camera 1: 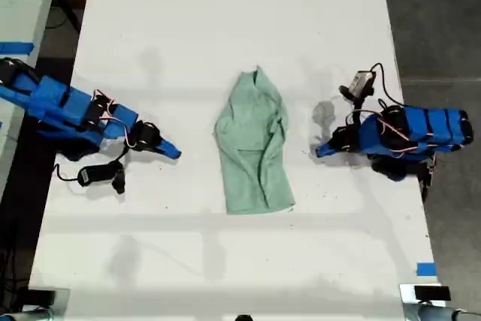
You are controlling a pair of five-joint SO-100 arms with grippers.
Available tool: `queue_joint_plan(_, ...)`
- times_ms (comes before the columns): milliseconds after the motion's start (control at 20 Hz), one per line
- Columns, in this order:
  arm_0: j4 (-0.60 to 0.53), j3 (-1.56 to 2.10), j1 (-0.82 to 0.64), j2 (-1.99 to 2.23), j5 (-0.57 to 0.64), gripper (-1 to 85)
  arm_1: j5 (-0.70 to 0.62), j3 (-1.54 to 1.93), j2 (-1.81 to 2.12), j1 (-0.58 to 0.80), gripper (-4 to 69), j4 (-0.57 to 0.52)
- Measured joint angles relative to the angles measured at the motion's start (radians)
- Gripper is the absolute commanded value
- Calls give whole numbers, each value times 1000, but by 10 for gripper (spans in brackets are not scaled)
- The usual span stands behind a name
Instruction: Fold t shirt
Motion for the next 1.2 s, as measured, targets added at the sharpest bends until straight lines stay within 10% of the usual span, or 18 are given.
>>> queue_joint_plan(650,15,-34,0,-80,-38,-1,54,0,0,-28,17,0)
queue_joint_plan(750,195,-307,3,-380,-80,-1,69,-34,-38,-9,17,26)
queue_joint_plan(1000,1181,-1502,51,-1388,-196,205,172,-584,-703,-167,148,72)
queue_joint_plan(1200,1178,-2060,120,-1430,-204,197,172,-919,-1137,-250,215,41)
